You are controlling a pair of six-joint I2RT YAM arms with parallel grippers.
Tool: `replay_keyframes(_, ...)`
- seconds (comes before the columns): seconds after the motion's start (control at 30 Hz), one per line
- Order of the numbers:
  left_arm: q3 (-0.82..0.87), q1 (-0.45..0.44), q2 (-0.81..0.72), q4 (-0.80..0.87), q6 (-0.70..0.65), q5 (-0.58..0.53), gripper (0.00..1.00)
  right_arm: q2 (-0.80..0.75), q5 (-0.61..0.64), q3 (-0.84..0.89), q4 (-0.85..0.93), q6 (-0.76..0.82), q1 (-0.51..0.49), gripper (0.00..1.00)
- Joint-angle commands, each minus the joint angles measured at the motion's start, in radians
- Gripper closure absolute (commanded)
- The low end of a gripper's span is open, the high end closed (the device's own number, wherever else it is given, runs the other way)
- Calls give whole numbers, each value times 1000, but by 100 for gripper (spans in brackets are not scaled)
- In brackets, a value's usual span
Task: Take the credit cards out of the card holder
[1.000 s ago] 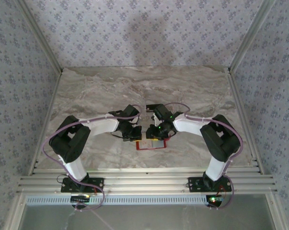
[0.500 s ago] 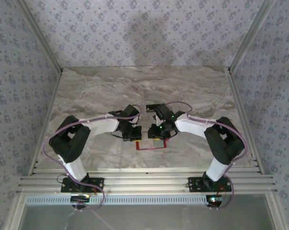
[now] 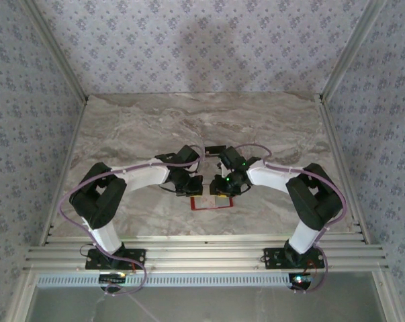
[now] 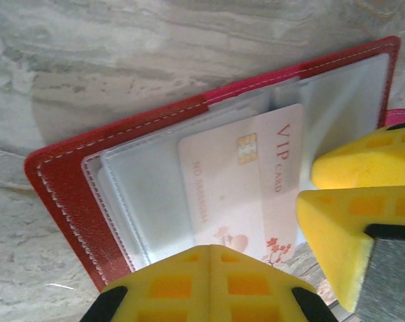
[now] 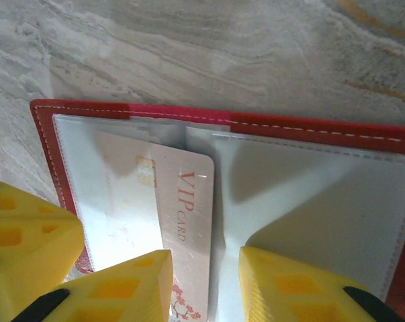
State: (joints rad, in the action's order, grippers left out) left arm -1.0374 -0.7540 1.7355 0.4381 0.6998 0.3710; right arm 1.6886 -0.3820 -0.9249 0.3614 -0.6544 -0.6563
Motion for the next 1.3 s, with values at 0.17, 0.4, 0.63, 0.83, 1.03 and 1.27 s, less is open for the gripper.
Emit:
replay_keyframes(0.17,-19,-6,57,12,-24,9,98,-6,-38,23,-34,3,7,67)
replay_keyframes(0.4,-4,-5,85,10,-22,1,98,4,-58,24,-49,0,7,67)
replay_keyframes(0.63,-5,-6,85,21,-26,-3,98,7,-109,35,-104,-25,11,67)
replay_keyframes(0.83,-2,-6,84,20,-25,-3,98,-15,-161,63,-180,-68,21,72)
replay_keyframes(1.03,2,-6,82,19,-25,-4,98,-40,-158,77,-192,-77,27,84)
replay_keyframes(1.27,-1,-6,77,28,-26,-10,98,-66,-128,86,-148,-55,50,89)
